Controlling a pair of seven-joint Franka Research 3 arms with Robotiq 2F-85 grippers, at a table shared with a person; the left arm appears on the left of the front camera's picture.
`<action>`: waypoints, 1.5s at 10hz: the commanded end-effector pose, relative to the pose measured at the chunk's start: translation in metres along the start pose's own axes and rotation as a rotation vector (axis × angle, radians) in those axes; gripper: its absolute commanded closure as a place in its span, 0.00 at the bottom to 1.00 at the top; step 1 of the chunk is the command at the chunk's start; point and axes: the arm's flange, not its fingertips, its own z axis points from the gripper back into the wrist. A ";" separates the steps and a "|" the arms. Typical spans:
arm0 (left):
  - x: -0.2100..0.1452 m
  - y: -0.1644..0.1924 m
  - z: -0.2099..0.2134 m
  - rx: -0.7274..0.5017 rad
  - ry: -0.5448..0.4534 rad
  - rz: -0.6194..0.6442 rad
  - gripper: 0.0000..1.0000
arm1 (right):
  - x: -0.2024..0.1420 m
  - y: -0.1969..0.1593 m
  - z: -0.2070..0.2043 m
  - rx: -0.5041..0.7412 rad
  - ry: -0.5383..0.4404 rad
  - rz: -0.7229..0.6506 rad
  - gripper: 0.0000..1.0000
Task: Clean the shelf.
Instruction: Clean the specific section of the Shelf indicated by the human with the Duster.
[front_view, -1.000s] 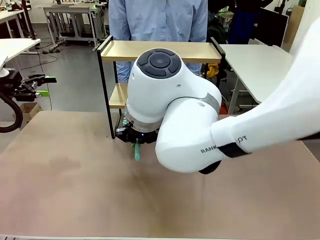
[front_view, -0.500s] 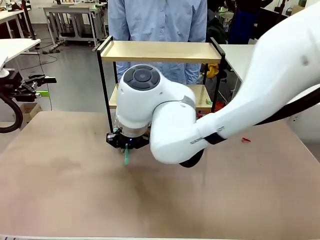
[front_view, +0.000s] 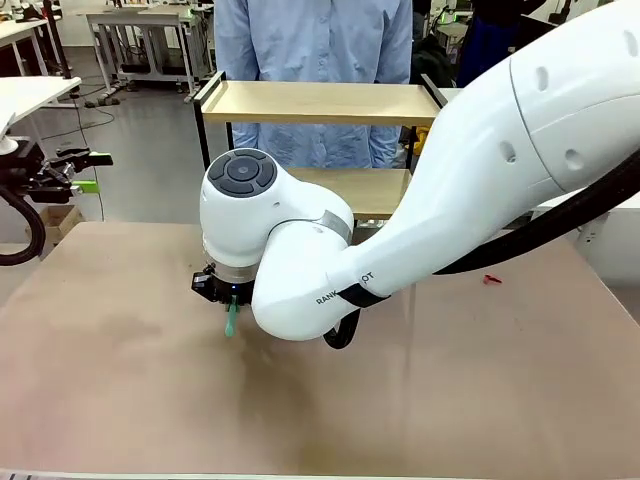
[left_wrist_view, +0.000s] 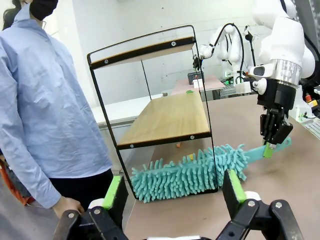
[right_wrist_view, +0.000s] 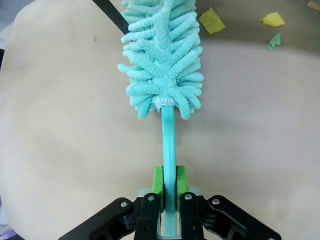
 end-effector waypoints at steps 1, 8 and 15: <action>0.003 -0.002 -0.001 -0.006 0.003 -0.014 0.00 | 0.000 -0.008 0.006 0.014 -0.001 0.021 0.87; 0.003 -0.002 -0.001 -0.006 0.003 -0.014 0.00 | 0.053 -0.122 0.050 -0.024 0.229 -0.122 0.87; 0.003 -0.002 -0.001 -0.006 0.003 -0.014 0.00 | 0.072 -0.248 0.072 -0.163 0.316 -0.200 0.87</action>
